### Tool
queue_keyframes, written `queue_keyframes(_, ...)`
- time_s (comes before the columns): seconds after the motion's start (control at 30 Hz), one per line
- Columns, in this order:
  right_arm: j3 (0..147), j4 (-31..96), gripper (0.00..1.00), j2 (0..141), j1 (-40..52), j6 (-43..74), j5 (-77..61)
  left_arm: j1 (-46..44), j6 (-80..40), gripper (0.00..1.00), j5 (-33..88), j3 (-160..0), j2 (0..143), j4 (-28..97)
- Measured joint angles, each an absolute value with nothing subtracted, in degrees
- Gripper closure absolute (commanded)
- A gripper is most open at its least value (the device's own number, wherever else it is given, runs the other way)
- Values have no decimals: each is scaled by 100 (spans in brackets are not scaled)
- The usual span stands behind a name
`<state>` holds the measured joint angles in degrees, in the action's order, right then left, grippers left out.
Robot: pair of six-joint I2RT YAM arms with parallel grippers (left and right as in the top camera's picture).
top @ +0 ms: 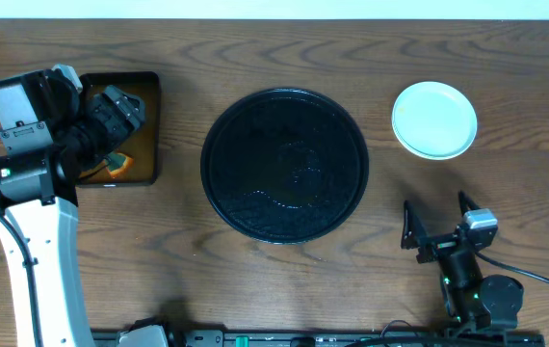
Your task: Clean dirty plates on tray and stack at the side
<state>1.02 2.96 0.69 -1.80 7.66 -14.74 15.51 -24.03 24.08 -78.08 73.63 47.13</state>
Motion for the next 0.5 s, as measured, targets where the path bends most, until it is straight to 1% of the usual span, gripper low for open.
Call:
queue_keyframes(0.17, 40, 40, 1, 64, -272, 766, -1503, 1551, -2403, 18, 2408, -7808, 7363, 4716)
queue_keyframes(0.37, 40, 34, 1, 64, -274, 768, -812, 1551, -2401, 18, 2408, -7808, 7363, 4716)
queue_keyframes(0.5, 40, 298, 1, 67, -274, 768, -370, 1551, -2403, 18, 2408, -7808, 7363, 4716)
